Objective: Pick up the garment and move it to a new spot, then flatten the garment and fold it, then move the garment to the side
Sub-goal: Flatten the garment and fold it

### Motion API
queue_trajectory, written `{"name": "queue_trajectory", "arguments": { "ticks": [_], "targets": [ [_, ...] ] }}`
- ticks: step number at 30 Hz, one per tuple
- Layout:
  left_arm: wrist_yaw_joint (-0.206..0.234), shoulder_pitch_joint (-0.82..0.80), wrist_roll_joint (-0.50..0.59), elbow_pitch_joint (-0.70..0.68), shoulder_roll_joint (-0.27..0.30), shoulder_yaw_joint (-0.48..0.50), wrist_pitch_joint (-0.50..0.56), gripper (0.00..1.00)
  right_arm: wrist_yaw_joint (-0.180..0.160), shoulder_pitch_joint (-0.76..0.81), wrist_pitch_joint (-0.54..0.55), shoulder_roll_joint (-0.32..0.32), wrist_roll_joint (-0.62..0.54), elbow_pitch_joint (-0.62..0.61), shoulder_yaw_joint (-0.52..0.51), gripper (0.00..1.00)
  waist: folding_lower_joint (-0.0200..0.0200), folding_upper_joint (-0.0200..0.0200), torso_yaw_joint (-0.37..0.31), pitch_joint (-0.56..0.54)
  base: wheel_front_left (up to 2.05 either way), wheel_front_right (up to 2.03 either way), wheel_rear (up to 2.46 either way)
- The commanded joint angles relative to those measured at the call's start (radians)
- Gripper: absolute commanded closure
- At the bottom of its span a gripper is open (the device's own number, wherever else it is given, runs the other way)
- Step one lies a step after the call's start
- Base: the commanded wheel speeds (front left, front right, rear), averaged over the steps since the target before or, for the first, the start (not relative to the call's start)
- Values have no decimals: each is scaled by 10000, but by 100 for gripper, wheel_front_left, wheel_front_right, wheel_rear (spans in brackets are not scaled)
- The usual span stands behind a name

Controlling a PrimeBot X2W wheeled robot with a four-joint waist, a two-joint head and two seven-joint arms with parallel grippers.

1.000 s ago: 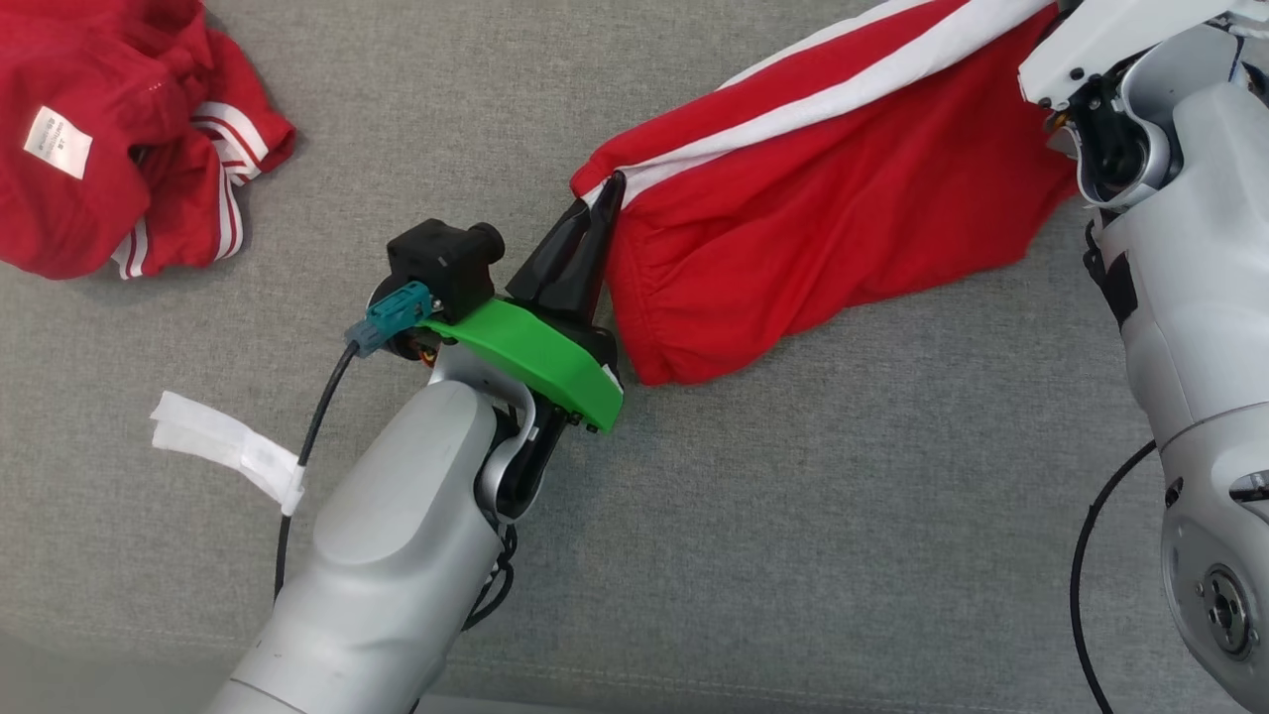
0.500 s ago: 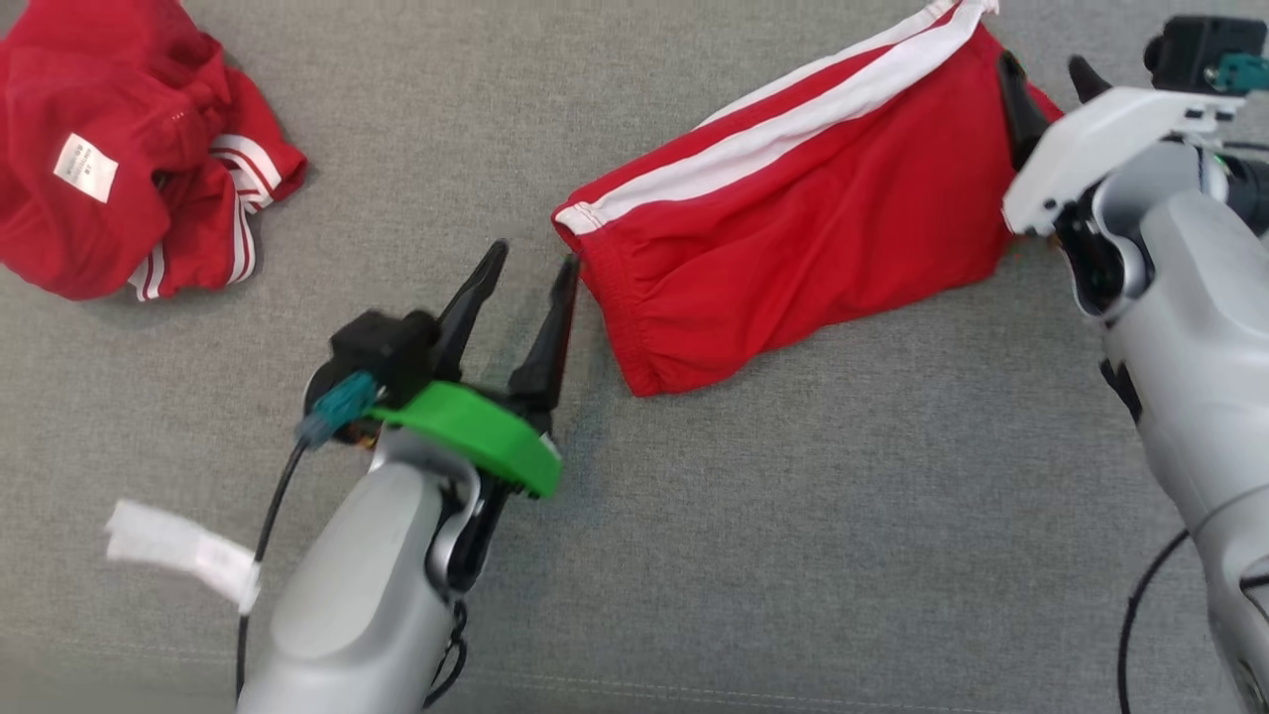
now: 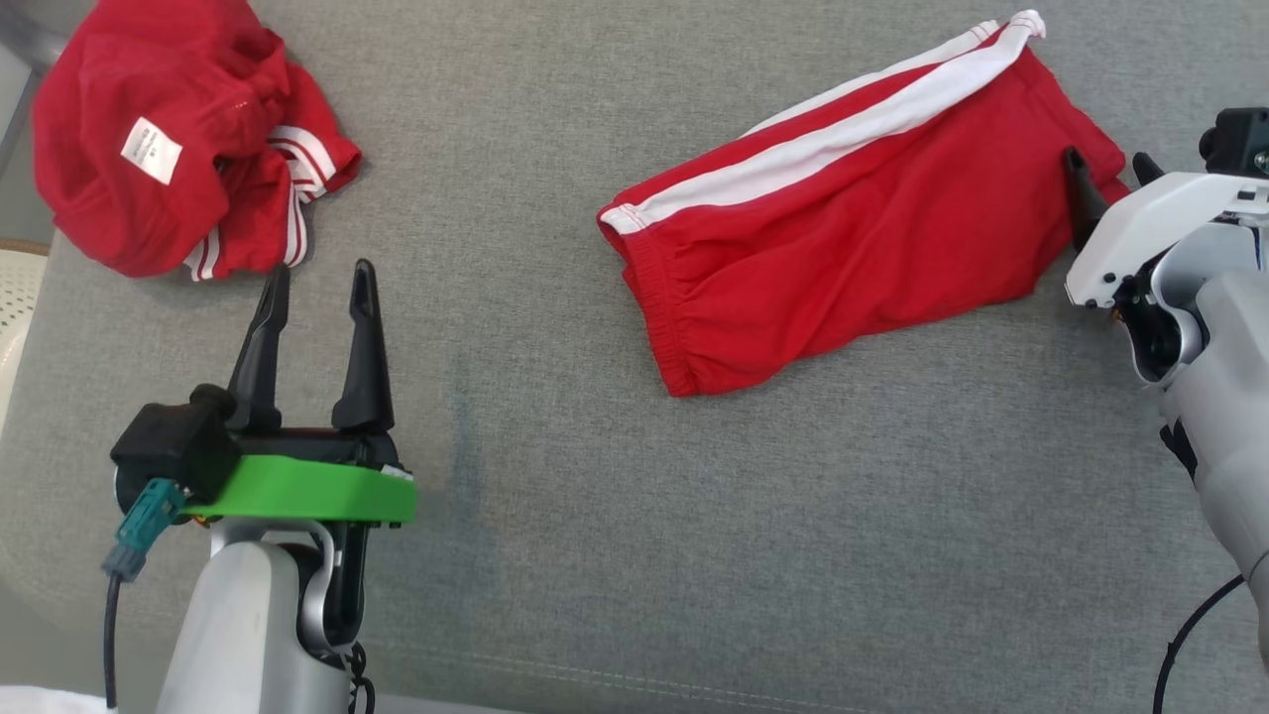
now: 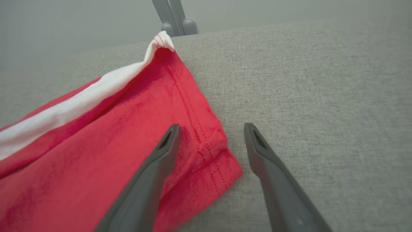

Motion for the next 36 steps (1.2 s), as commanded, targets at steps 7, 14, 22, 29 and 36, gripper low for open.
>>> {"name": "queue_trajectory", "arguments": {
  "ticks": [7, 14, 22, 29, 36],
  "targets": [
    [-27, 465, 503, -441, -101, 361, 8, 0, 4, 9, 90, 104, 207, 789, 127, 71, 0, 0, 310, 137, 0, 0, 0],
    [-27, 607, 352, -439, -106, 358, 8, 0, 3, 44, -331, 191, 643, 688, 112, 100, 0, 0, 204, 10, 0, 0, 0],
    [-28, 1018, 874, -358, -95, 626, 8, 0, 3, 1177, -824, 5, 1519, -365, 459, 100, 0, 0, -517, -716, 0, 0, 0],
    [-28, 1501, 1148, -344, -90, 1066, 8, 0, 3, 2702, -1072, -760, 2653, -1360, 436, 100, 0, 0, -1348, -1318, 0, 0, 0],
    [-28, 1700, 1228, -404, -91, 1061, 9, 0, 3, 3749, -1325, -1502, 3403, -1561, 24, 100, 0, 0, -1770, -1393, 0, 0, 0]
  ]
}}
